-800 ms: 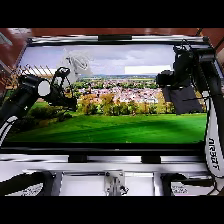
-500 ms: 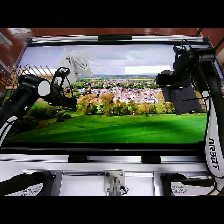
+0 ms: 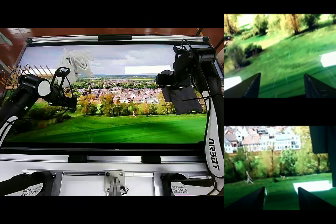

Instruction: Fold the shirts.

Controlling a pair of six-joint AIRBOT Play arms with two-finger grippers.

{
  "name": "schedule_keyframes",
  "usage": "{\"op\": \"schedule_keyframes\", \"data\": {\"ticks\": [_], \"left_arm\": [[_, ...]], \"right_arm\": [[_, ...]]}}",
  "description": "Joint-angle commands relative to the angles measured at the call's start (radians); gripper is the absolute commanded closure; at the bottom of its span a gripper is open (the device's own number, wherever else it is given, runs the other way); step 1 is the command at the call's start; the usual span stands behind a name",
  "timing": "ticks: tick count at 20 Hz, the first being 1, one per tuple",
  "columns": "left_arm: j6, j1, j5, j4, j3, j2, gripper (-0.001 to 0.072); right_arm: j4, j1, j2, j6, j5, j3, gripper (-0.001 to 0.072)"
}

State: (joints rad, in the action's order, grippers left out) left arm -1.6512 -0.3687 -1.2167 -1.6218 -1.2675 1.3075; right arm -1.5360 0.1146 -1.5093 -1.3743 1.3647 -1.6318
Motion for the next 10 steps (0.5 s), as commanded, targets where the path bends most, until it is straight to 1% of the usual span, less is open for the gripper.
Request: {"op": "schedule_keyframes", "data": {"ticks": [1, 4, 5, 6, 7, 8, 9, 10], "left_arm": [[-0.005, 0.000, 0.116, 0.010, 0.000, 0.009, 0.0106], [-0.004, 0.000, 0.230, 0.094, 0.000, 0.020, 0.0103], [0.008, 0.000, 0.274, 0.107, 0.000, 0.023, 0.0082], [0.014, 0.004, 0.335, 0.094, -0.002, 0.028, 0.0081], [-0.002, 0.019, 0.373, 0.076, -0.018, 0.042, 0.0082], [-0.025, 0.048, 0.382, 0.060, -0.061, 0.073, 0.0076], [-0.027, 0.084, 0.382, 0.056, -0.119, 0.116, 0.0038], [-0.027, 0.125, 0.382, 0.048, -0.196, 0.176, 0.0028]], "right_arm": [[-0.001, 0.001, 0.000, 0.005, -0.008, -0.001, 0.0170], [0.000, 0.001, 0.000, 0.005, -0.053, -0.001, 0.0170], [0.000, 0.001, 0.000, 0.005, -0.076, -0.001, 0.0171], [0.000, 0.001, 0.000, 0.005, -0.100, -0.001, 0.0170], [0.000, 0.001, 0.000, 0.005, -0.126, -0.001, 0.0170], [-0.001, 0.001, 0.000, 0.005, -0.161, -0.001, 0.0170], [-0.003, 0.001, 0.000, 0.008, -0.195, -0.001, 0.0170], [-0.010, 0.001, 0.000, 0.013, -0.224, -0.001, 0.0170]]}}
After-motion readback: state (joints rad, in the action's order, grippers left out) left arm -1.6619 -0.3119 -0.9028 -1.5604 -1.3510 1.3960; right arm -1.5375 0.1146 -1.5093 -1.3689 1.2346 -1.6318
